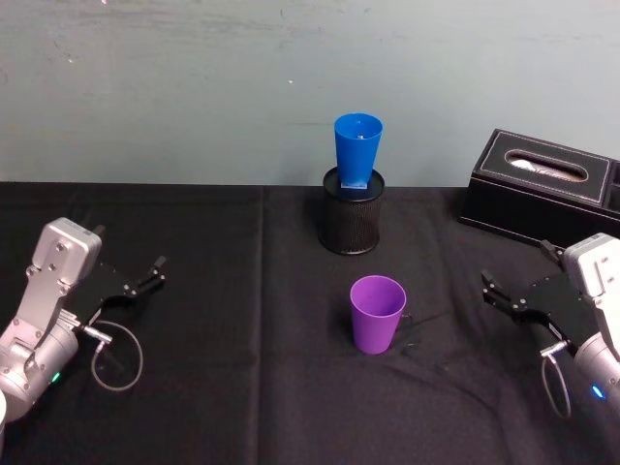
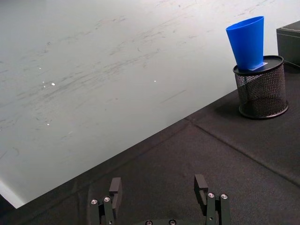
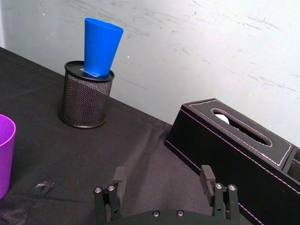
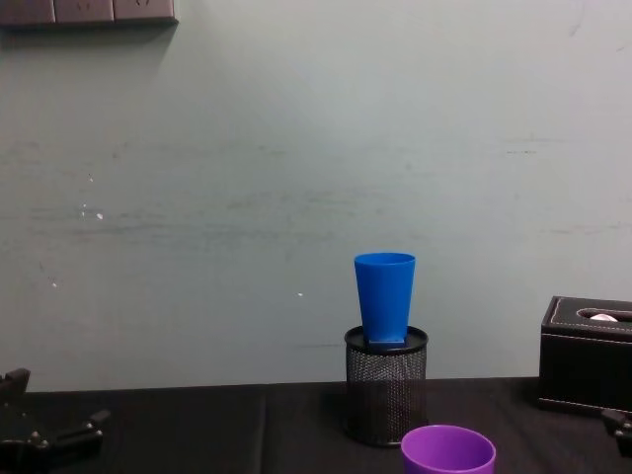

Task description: Pick up one cup with a gripper and tap it against the other cup.

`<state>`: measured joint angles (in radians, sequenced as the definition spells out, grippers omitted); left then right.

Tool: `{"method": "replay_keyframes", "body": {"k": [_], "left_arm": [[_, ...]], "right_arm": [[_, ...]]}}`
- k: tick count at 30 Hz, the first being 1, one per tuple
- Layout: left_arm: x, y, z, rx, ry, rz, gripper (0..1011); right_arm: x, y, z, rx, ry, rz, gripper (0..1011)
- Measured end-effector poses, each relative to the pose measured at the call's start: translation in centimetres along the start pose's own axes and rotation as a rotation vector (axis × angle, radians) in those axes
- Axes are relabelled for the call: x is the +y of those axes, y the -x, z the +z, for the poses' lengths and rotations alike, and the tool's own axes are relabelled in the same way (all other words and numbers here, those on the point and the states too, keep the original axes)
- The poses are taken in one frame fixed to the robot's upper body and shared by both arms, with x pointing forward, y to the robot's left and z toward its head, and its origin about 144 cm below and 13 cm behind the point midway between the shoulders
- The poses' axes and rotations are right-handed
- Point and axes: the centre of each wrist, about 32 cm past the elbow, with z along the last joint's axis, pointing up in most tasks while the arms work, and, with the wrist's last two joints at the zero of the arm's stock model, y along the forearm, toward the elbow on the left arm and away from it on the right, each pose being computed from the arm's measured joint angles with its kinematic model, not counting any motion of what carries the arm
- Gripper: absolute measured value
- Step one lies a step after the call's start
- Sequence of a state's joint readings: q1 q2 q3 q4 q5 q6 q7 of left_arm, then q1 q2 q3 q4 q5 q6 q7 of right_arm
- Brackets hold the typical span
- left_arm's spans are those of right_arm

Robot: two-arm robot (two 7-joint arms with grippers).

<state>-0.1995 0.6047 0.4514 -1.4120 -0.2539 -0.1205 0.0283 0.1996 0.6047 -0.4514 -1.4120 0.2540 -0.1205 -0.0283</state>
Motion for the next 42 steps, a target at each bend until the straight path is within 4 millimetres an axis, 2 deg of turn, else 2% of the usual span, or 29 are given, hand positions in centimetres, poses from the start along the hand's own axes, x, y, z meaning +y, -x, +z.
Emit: {"method": "replay_keyframes", "body": {"k": [11,22,30,42], "left_arm": [[0.0,0.0,0.0,0.000,0.000,0.000,1011],[0.0,0.0,0.0,0.000,0.000,0.000,1011],[0.0,0.0,0.0,0.000,0.000,0.000,1011],[0.0,0.0,0.0,0.000,0.000,0.000,1012]], "right_arm": [[-1.0,-0.9,0.6,0.017,-0.042,0.083,1004],[-2.5,-2.1,0.6,0.150,-0.084,0.421,1004],[-2.0,-1.8,-0.1,0.253,-0.080,0.559,1004],[-0.7,-0.6,-0.4,0.280,-0.069,0.614,1004]]}}
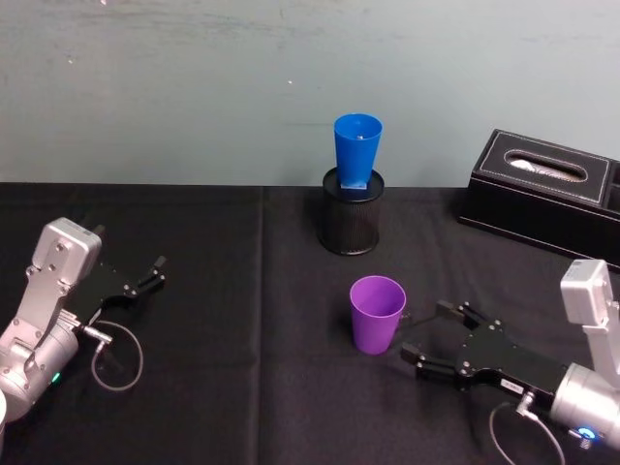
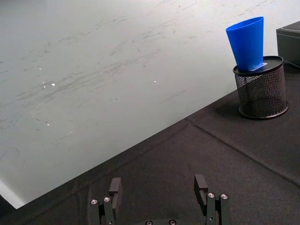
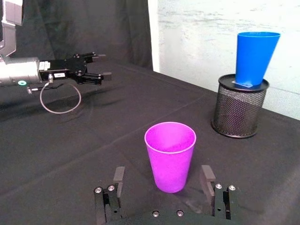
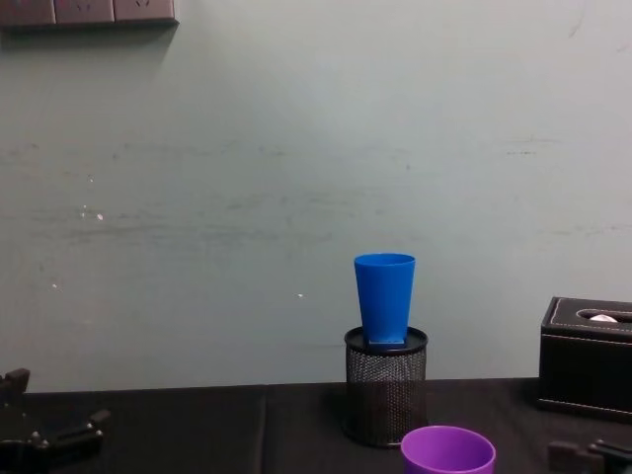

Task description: Pick up one cup with a gripper and tap it against the other cup.

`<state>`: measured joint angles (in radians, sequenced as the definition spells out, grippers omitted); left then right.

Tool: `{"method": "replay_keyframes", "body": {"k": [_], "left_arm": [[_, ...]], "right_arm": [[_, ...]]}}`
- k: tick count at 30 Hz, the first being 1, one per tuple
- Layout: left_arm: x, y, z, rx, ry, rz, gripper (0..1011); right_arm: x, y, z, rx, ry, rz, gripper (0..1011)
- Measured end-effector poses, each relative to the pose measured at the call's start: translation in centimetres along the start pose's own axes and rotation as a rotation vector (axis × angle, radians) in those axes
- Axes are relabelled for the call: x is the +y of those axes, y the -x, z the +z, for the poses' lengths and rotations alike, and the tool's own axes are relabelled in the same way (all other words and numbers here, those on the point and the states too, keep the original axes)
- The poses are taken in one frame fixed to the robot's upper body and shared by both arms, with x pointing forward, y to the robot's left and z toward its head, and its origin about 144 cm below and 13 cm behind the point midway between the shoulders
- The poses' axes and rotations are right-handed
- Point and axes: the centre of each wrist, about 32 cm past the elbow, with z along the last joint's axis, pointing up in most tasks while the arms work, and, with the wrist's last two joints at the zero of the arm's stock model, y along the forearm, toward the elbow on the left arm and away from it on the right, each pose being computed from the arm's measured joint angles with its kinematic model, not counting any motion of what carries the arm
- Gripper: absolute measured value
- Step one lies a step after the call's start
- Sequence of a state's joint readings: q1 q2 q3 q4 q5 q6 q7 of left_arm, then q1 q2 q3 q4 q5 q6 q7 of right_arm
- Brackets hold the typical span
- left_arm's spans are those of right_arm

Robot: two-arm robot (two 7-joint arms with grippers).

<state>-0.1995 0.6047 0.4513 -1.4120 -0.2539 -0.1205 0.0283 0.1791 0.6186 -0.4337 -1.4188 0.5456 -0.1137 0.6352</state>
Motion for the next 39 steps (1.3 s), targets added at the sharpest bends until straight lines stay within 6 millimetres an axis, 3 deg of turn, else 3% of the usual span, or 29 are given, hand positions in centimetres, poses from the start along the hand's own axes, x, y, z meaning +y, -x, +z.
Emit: {"method": "replay_keyframes", "body": {"k": [39], "left_arm": [[0.0,0.0,0.0,0.000,0.000,0.000,1011]], "right_arm": [[6.2,-1.3,-1.4,0.002,-0.016,0.008,1004]]}}
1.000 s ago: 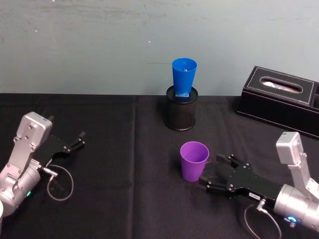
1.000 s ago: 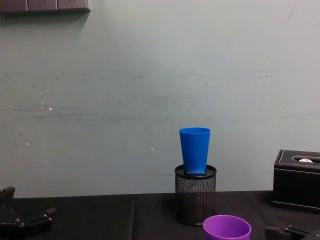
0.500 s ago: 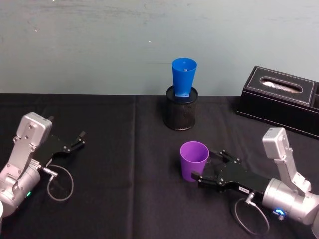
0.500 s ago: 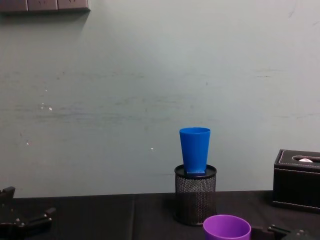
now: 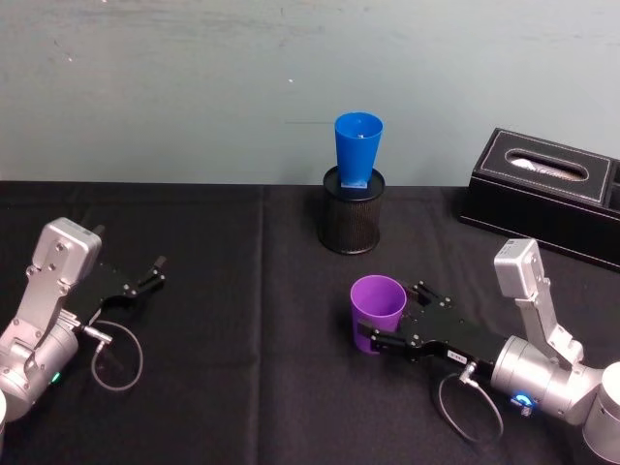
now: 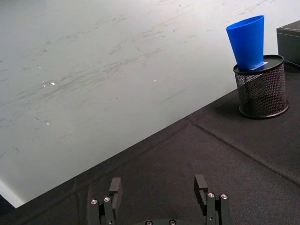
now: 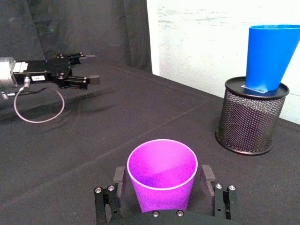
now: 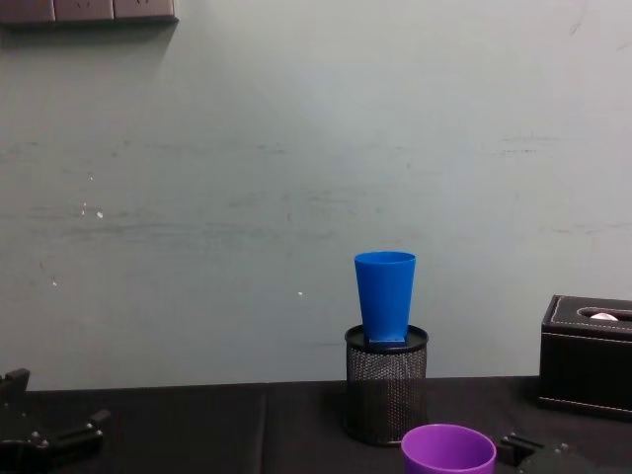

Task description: Pick up one cup with a gripper and tap it against the other cup.

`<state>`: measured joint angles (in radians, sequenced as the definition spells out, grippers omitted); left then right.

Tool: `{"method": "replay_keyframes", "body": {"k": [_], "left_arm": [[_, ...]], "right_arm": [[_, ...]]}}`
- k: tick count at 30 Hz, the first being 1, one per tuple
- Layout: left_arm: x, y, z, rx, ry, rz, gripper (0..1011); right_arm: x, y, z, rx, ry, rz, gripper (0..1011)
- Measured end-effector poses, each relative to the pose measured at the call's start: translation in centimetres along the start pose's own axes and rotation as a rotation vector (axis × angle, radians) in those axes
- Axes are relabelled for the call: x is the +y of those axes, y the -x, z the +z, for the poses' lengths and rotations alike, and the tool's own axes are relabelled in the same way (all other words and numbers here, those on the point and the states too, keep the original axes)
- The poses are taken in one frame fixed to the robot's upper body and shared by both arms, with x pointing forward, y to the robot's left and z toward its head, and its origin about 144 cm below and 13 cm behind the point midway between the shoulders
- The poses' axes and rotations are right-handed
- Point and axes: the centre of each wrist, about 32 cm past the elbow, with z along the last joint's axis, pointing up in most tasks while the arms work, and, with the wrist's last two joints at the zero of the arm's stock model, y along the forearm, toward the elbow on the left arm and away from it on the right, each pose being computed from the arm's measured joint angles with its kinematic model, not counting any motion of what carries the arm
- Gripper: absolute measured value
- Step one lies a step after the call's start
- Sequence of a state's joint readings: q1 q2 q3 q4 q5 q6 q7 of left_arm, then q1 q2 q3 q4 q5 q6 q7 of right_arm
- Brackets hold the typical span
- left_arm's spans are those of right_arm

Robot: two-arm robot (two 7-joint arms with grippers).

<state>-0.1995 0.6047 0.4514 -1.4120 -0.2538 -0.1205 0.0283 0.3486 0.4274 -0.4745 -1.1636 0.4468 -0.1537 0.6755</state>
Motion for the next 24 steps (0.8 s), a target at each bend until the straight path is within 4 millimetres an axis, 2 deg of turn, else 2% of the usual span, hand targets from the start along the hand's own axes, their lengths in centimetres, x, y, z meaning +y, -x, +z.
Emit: {"method": "replay_keyframes", "body": {"k": [11,21,24], "left_arm": [[0.00,0.00,0.00,0.000,0.000,0.000,1012],[0.00,0.00,0.00,0.000,0.000,0.000,1011],[0.00,0.00,0.00,0.000,0.000,0.000,1011]], "right_arm": [[0.87,0.11,-0.26,0.005,-0.007,0.002,1004],[0.81,0.10,-0.24,0.004,-0.006,0.002,1004],[0.79,0.09,-0.22,0.003,-0.006,0.002,948]]}}
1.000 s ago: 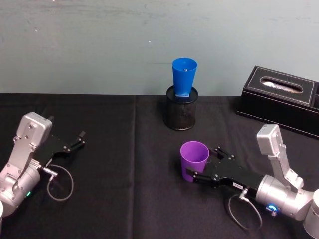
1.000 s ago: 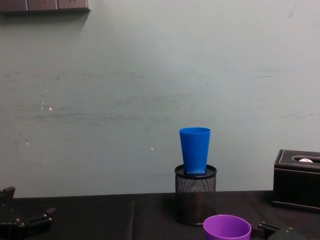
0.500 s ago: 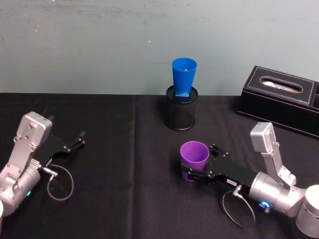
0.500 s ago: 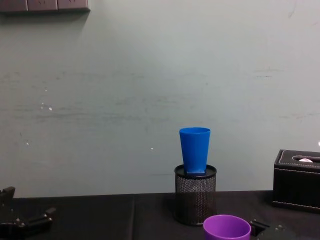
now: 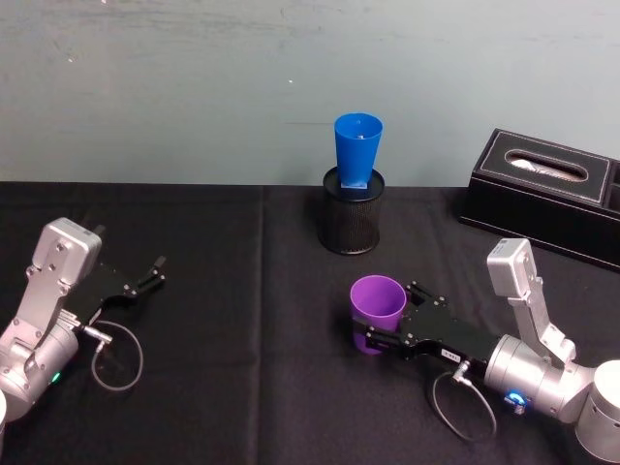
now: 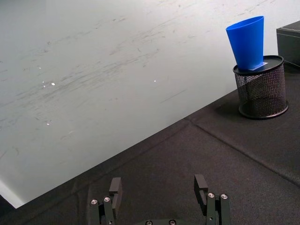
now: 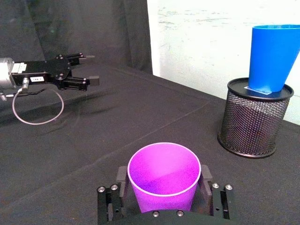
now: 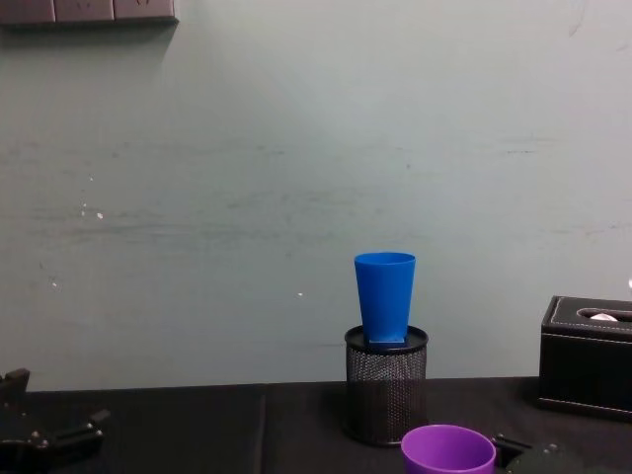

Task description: Pick up one cup with a gripper and tap it against the other cup.

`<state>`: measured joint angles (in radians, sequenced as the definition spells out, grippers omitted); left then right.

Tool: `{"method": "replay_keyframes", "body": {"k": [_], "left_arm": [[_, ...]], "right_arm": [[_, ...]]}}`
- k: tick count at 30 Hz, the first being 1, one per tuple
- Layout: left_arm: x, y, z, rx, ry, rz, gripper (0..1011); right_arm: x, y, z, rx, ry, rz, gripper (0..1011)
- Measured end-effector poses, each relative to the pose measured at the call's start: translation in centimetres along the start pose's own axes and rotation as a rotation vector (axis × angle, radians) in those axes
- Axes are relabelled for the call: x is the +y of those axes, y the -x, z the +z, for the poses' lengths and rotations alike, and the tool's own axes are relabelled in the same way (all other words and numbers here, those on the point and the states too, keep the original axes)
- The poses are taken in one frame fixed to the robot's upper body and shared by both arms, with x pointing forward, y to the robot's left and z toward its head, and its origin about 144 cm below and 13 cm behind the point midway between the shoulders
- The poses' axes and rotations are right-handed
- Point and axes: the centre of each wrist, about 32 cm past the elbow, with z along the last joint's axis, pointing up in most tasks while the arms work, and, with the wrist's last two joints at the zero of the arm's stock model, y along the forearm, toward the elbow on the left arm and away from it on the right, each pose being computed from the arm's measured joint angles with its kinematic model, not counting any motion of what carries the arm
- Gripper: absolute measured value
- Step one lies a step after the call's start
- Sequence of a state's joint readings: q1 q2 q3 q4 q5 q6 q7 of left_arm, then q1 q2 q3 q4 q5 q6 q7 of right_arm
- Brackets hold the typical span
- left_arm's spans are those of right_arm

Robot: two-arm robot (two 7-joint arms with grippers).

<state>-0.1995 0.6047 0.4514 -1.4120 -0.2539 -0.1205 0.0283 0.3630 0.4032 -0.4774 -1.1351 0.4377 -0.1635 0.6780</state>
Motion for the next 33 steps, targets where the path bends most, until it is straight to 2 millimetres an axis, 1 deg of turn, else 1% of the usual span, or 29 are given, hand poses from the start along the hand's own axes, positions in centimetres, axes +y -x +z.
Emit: {"method": "replay_keyframes", "body": {"k": [3,5,8,11,22,27,33], "left_arm": [[0.0,0.0,0.0,0.000,0.000,0.000,1011],[0.0,0.0,0.0,0.000,0.000,0.000,1011],[0.0,0.0,0.0,0.000,0.000,0.000,1011],[0.0,0.0,0.0,0.000,0.000,0.000,1011],[0.0,0.0,0.0,0.000,0.000,0.000,1011],[0.0,0.0,0.0,0.000,0.000,0.000,1011],[0.0,0.0,0.0,0.000,0.000,0.000,1011]], "right_arm": [[0.0,0.0,0.0,0.000,0.000,0.000,909],[0.0,0.0,0.0,0.000,0.000,0.000,824],[0.0,0.0,0.0,0.000,0.000,0.000,775],[0.0,0.0,0.0,0.000,0.000,0.000,755],[-0.1,0.0,0.3,-0.001,0.004,-0.001,729],[-0.2,0.0,1.6,-0.003,0.009,-0.012,729],[-0.2,0.0,3.7,-0.009,0.010,-0.017,729]]}}
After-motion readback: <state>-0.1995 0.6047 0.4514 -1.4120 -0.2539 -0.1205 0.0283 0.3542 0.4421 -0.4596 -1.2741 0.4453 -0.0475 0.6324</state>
